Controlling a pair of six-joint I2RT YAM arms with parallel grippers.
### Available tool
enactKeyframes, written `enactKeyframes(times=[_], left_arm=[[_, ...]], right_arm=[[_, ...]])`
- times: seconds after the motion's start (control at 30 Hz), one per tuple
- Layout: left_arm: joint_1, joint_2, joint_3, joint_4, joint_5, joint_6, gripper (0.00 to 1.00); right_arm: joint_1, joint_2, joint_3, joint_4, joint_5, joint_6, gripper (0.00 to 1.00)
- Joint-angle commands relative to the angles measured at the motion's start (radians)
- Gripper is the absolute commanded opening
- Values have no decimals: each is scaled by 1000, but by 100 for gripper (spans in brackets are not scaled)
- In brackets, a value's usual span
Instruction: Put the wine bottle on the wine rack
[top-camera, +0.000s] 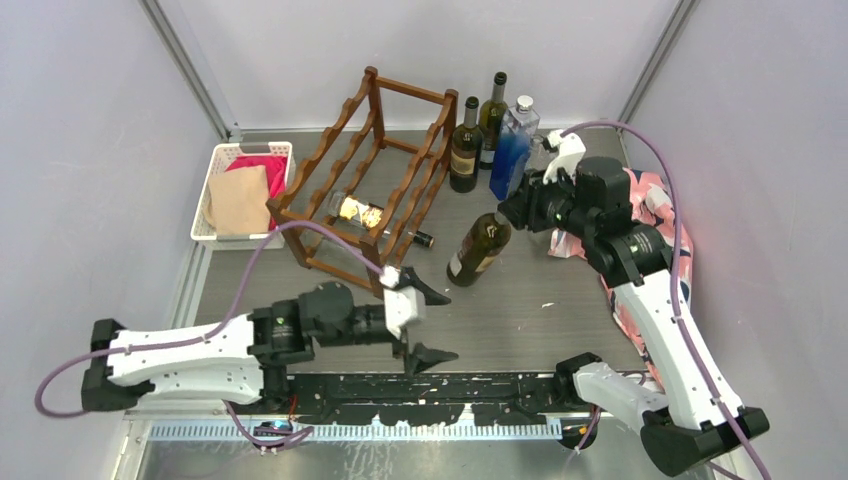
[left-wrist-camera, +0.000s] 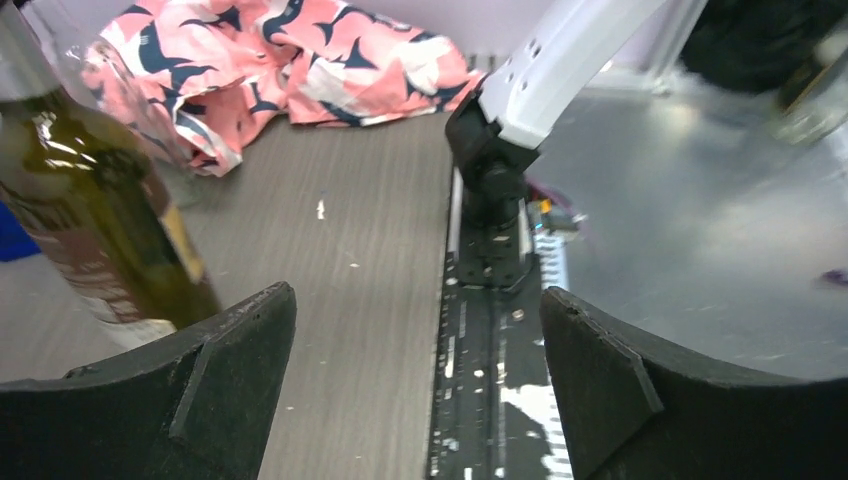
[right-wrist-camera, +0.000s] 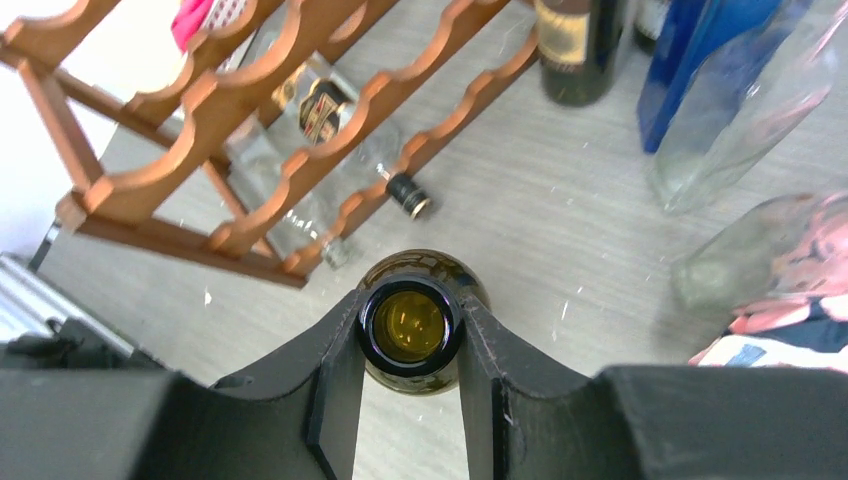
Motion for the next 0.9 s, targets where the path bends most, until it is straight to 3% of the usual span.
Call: enactKeyframes(times=[0.0,0.13,0.33,0.5,0.87], left_arm=[[-162,75,-31,159,-405,308,91],[-209,159,-135,372,-529,346,91],[-214,251,-266,648,-695,212,94],[-214,351,-264,721,-748,163,99],[-175,554,-327,929,-800,122,100]], right_arm=[[0,-89,-20,23,-121,28,1],[0,-154,-61,-26,-177,24,1],[-1,-246,-117,-64,-249,45,1],[-1,-264,-149,-57,-284,58,1],[0,-259,-190,2,-330,92,1]])
